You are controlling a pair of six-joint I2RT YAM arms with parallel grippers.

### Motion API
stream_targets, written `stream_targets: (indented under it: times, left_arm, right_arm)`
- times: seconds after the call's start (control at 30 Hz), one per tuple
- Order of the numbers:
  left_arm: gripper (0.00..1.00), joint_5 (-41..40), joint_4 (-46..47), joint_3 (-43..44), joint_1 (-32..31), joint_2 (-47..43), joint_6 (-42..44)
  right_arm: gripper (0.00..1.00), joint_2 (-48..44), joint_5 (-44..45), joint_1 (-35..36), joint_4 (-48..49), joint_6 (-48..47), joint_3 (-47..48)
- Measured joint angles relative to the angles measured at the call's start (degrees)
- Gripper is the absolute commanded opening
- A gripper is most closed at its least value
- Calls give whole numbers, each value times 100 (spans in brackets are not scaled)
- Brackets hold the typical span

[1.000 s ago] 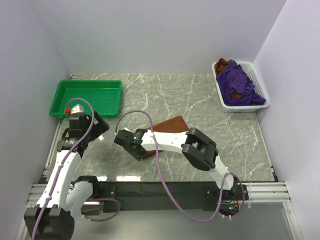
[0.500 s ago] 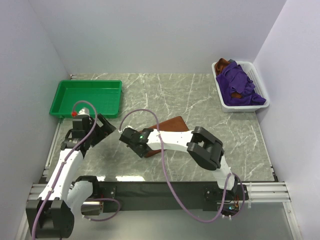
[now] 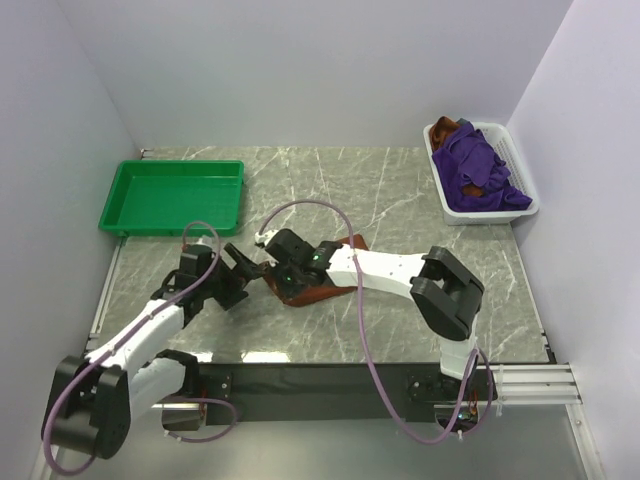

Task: Fold and stack the towels
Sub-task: Neatly place the folded towel into the bin

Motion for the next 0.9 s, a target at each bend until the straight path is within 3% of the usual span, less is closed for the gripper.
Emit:
stream_targets:
  times: [0.37,0.57,0.67,0.9]
  left_arm:
    - [99,-225,1338,-94,-807,1250,-1064]
    - [89,-358,1989,-219,-953,1545,-1537]
    - [78,-417,2457,-444,-1082,1604,-1825]
    - [21,-608,2712,-837,-1316,1602,-2227]
  right_arm:
    - [0,-33,-304,-98,442,236,-409]
    - [0,-48,-306,-125,568,345,-452]
    - [0,-52,-356,-118,708,387,-527]
    - [0,-52,-415,-118,844,496,-636]
